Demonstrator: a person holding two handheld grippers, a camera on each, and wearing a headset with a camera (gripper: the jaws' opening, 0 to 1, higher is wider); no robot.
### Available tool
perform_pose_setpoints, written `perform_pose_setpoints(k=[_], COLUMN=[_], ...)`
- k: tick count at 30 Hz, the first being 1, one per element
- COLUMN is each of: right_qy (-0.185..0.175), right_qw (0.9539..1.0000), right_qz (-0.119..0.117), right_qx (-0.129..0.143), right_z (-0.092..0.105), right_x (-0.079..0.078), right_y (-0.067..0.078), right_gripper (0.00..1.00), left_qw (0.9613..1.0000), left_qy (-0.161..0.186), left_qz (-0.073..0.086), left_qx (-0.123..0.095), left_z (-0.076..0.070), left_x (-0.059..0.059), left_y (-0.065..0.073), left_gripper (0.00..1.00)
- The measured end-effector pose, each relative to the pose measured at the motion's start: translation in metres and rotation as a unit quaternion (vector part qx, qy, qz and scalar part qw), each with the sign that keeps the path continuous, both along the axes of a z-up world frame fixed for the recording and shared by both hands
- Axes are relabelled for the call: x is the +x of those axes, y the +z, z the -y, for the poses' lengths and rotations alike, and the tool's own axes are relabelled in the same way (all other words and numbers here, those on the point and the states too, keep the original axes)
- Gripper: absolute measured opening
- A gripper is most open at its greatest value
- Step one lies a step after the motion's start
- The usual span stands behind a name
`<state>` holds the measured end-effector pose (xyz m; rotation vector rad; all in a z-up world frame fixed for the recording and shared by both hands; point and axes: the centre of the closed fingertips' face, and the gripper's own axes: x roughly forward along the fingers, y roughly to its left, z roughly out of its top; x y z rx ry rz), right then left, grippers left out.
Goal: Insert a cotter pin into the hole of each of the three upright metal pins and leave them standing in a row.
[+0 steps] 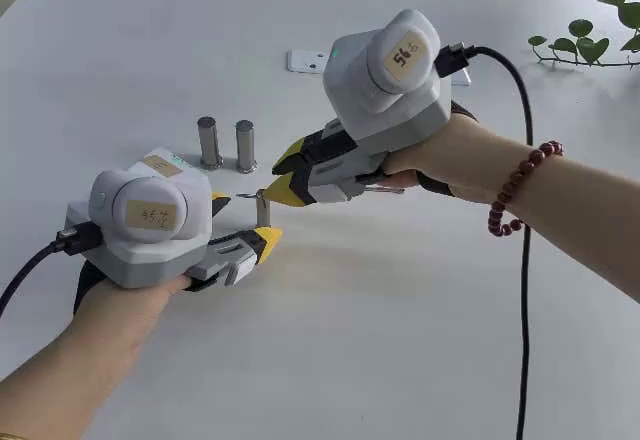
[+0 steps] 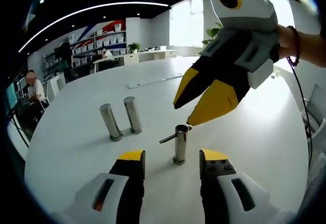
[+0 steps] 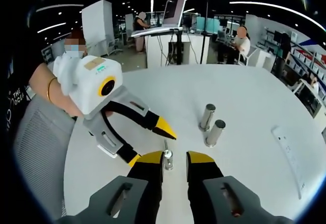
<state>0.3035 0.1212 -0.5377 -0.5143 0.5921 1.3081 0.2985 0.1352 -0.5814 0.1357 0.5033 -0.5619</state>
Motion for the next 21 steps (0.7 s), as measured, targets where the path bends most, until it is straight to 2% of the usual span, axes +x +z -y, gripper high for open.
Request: perform_pose_setpoints(k=[7, 9, 12, 15, 19, 21], right_qy=[-0.046, -0.057, -0.082, -0.100, -0.113, -0.117], right_qw=[0.9983, 0.9975, 0.9953, 0.9929, 0.9912, 0.9907], right_qz=[-0.009, -0.007, 0.005, 0.001, 0.006, 0.007], right_qx=[0.035, 0.041, 0.050, 0.065, 0.068, 0.069], right_z=[-0.005, -0.006, -0.007, -0.009, -0.011, -0.012], right_x=[0.018, 0.022, 0.038, 0.046, 0.060, 0.063], right_y=[0.010, 0.011, 0.013, 0.014, 0.011, 0.008], right_gripper=[0.16, 0.17, 0.19, 0.21, 0.24, 0.25], left_qw=[0.9996, 0.9995, 0.9992, 0.9993, 0.9993, 0.9992], left_qy=[-0.001, 0.002, 0.010, 0.009, 0.012, 0.013], left_qz=[0.012, 0.013, 0.011, 0.009, 0.009, 0.014], left_qx=[-0.024, -0.029, -0.036, -0.036, -0.034, -0.035], left_z=[0.000, -0.001, -0.002, -0.003, -0.007, -0.008], left_x=[-0.003, -0.004, -0.007, -0.012, -0.015, -0.015], left_y=[0.015, 0.017, 0.020, 0.022, 0.027, 0.030], left_gripper=[0.50, 0.53, 0.60, 0.62, 0.63, 0.63])
